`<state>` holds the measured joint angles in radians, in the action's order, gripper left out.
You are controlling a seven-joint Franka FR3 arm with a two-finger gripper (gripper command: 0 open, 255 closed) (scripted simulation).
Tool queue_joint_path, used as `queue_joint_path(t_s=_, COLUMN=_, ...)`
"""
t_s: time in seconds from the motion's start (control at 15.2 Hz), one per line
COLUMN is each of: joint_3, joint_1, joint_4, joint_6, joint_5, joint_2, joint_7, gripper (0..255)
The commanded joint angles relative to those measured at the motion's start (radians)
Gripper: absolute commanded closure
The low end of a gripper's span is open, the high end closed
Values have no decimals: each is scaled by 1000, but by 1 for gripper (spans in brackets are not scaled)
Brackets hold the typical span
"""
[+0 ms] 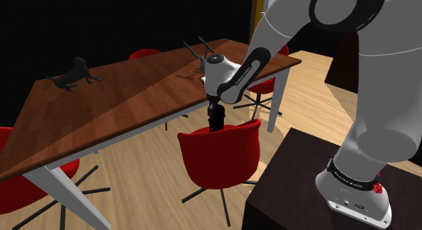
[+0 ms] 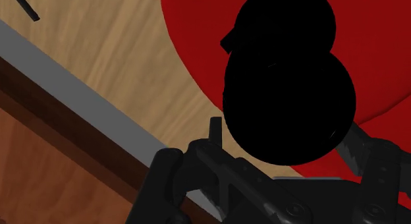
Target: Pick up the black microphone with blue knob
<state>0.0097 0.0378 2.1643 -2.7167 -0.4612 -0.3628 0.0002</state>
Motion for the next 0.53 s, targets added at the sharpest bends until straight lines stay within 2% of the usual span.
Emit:
queue_joint_path(t_s=0.0, joint_3=9, joint_1=4, joint_4=-1, joint_6=21, joint_5=13, joint_2=22, joint_7=-13, gripper=255)
queue_joint_path(t_s=0.46, joint_3=27, joint_1=15, joint_4=-2, joint_6=75, joint_5=48, joint_2=76, joint_7=-49, gripper=255)
